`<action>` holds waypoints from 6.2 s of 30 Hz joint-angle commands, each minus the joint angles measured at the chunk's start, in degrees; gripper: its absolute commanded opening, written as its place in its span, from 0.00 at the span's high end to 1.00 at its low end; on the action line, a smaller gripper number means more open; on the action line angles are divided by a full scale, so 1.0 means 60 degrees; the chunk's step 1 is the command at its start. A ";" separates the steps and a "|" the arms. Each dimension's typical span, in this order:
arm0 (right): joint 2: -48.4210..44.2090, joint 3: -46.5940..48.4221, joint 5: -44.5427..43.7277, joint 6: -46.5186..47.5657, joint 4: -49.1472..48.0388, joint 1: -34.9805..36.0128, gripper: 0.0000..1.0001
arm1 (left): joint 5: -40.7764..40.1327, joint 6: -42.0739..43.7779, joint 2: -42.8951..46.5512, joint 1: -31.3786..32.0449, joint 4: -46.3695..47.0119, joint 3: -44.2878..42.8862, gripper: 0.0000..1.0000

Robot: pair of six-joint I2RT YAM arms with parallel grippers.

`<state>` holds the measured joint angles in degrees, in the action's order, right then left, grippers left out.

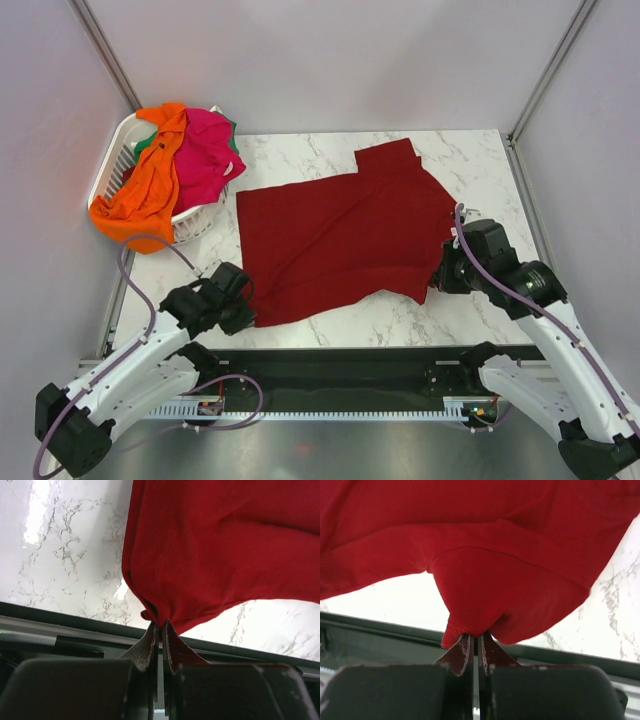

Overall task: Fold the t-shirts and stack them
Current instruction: Flatten the tshirt out, then fold the tshirt

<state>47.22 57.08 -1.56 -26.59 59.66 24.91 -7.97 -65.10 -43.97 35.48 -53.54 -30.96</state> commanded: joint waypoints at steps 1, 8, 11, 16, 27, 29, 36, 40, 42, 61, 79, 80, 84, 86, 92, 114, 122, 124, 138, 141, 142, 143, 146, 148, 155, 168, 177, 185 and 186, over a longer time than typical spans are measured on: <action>-0.0442 -0.0167 0.0625 -0.0519 0.0823 0.0024 0.99 | 0.0273 -0.0312 0.0310 0.0033 -0.0670 -0.0625 0.98; -0.1321 -0.0548 0.1036 -0.0710 0.1526 0.0038 0.99 | 0.0566 -0.0283 0.0809 0.0033 -0.1272 -0.1007 0.98; -0.1571 -0.0417 0.1052 -0.0798 0.1892 0.0038 1.00 | 0.0625 -0.0312 0.1028 0.0033 -0.1491 -0.1051 0.98; -0.1893 0.0607 0.0744 -0.0959 0.2829 0.0038 1.00 | 0.0566 -0.0414 0.1438 0.0033 -0.2135 -0.1285 0.98; -0.1792 0.1999 0.0320 -0.0769 0.3871 0.0024 1.00 | 0.0552 -0.0327 0.1586 0.0033 -0.2415 -0.1109 0.98; -0.1558 0.2132 0.0319 -0.0754 0.3696 0.0038 1.00 | 0.0449 -0.0239 0.1527 0.0033 -0.2415 -0.1255 0.98; -0.0123 0.2893 -0.0252 -0.0315 0.2554 0.0038 1.00 | 0.0025 0.0565 0.0416 0.0019 -0.2020 -0.2206 0.97; 0.0901 0.2953 -0.0062 -0.0022 0.1996 0.0038 1.00 | -0.0516 0.1575 -0.1236 0.0004 -0.1844 -0.3318 0.96; 0.1298 0.2909 0.0055 0.0197 0.1704 0.0024 1.00 | -0.0664 0.1913 -0.1810 -0.0112 -0.1712 -0.3671 0.96; 0.6496 0.4548 -0.1175 0.1355 0.0238 -0.0589 0.99 | 0.0800 0.5781 -0.6776 -0.3482 0.0617 -0.6439 0.98; 0.9823 0.6921 -0.2434 0.1721 -0.0055 -0.1323 0.98 | 0.0420 0.6397 -0.8829 -0.4215 0.0837 -0.7291 0.98; 0.9897 0.7053 -0.2406 0.1736 -0.0099 -0.1382 0.98 | 0.0449 0.6412 -0.8873 -0.4244 0.0837 -0.7349 0.98; 1.0453 0.7580 -0.2376 0.1707 -0.0070 -0.1558 0.98 | 0.0347 0.6470 -0.9312 -0.4259 0.0823 -0.7627 0.98; 1.0601 0.7829 -0.2522 0.1605 -0.0012 -0.1587 0.96 | 0.0288 0.6441 -0.9415 -0.4317 0.0823 -0.7643 0.98; 1.0997 0.7977 -0.2816 0.1648 0.0018 -0.1749 0.95 | 0.0317 0.6485 -0.9679 -0.4347 0.0808 -0.7686 0.98; 1.2725 0.9732 -0.3049 0.1487 0.0354 -0.2203 0.15 | 0.0040 0.6500 -0.9856 -0.4318 0.0574 -0.8111 0.42; 1.1181 0.9800 -0.3374 0.1107 0.0343 -0.2217 0.03 | -0.0298 0.6192 -0.7648 -0.4113 0.0412 -0.7676 0.21; 1.0065 0.7355 -0.2442 0.0800 -0.0955 -0.2319 0.02 | -0.0298 0.5828 -0.7162 -0.3923 0.0442 -0.7089 0.21; 0.4743 -0.0590 0.1286 -0.0915 -0.3849 -0.5701 0.08 | 0.0668 0.3907 -0.4640 -0.3614 0.2490 -0.2151 0.19; 0.4903 -0.0986 0.1693 -0.0827 -0.3893 -0.6170 0.11 | 0.0581 0.3775 -0.4830 -0.3629 0.2814 -0.1842 0.18; 0.5048 -0.1104 0.1812 -0.0813 -0.3951 -0.6274 0.11 | 0.0537 0.3746 -0.4947 -0.3643 0.2974 -0.1740 0.17; 0.5122 -0.1207 0.1900 -0.0885 -0.4010 -0.6449 0.13 | 0.0450 0.3731 -0.5006 -0.3644 0.3063 -0.1696 0.17; 0.5269 -0.1588 0.2106 -0.0974 -0.4361 -0.6582 0.19 | 0.0449 0.3746 -0.5225 -0.3644 0.3356 -0.1637 0.17; 0.5342 -0.1691 0.2033 -0.0988 -0.4464 -0.6583 0.22 | 0.0449 0.3819 -0.5357 -0.3644 0.3444 -0.1681 0.17; 0.4860 -0.2466 0.1945 -0.1047 -0.4640 -0.6582 0.21 | 0.0464 0.3804 -0.5461 -0.3644 0.3664 -0.1593 0.17; 0.6177 -0.2191 0.0892 -0.0798 -0.5826 -0.6714 0.70 | 0.0493 0.3892 -0.5212 -0.3644 0.3738 -0.1329 0.19; 0.5081 -0.1866 -0.0192 -0.0711 -0.5841 -0.7388 1.00 | 0.0200 0.3790 -0.4903 -0.3644 0.3708 -0.1285 0.20; 0.5664 -0.2115 0.0890 -0.0622 -0.6163 -0.7403 1.00 | -0.0003 0.3468 -0.5227 -0.2987 0.3767 -0.1461 0.27; 0.5694 -0.2145 0.1064 -0.0637 -0.6265 -0.7388 1.00 | -0.0121 0.3264 -0.5168 -0.2535 0.3767 -0.1490 0.27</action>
<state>80.44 44.42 2.15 -31.11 24.80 -19.31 -6.11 -41.71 -75.53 16.08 -32.60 -38.96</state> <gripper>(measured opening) 0.030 0.734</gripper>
